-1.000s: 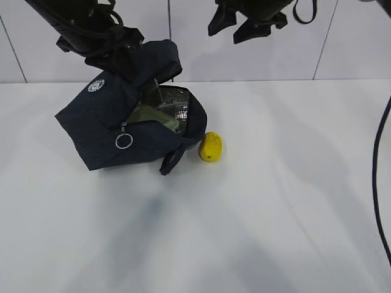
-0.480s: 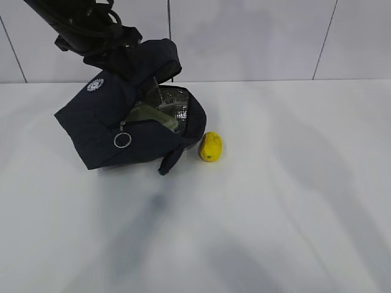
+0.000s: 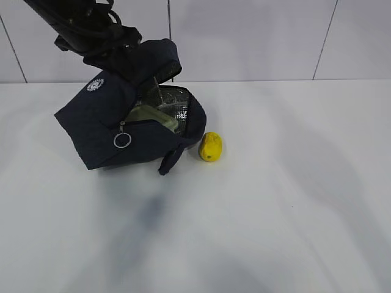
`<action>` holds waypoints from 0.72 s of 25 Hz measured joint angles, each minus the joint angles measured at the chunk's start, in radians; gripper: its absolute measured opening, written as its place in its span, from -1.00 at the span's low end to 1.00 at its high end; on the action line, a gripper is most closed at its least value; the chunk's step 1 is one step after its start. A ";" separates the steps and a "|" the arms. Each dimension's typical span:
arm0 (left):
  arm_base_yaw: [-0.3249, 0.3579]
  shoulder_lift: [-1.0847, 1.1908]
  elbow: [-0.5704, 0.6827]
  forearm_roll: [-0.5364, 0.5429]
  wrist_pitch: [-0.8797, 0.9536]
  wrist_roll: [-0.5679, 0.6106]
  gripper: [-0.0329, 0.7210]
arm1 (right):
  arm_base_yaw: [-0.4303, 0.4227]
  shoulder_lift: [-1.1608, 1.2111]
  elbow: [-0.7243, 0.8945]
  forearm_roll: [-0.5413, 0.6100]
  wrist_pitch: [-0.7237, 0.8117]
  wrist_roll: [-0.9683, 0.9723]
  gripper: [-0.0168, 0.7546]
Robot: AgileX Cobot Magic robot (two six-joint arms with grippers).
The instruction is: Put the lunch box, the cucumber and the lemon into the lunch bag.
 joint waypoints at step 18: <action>0.000 0.000 0.000 0.001 0.000 0.000 -0.92 | 0.000 -0.446 0.336 0.044 0.007 -0.033 0.10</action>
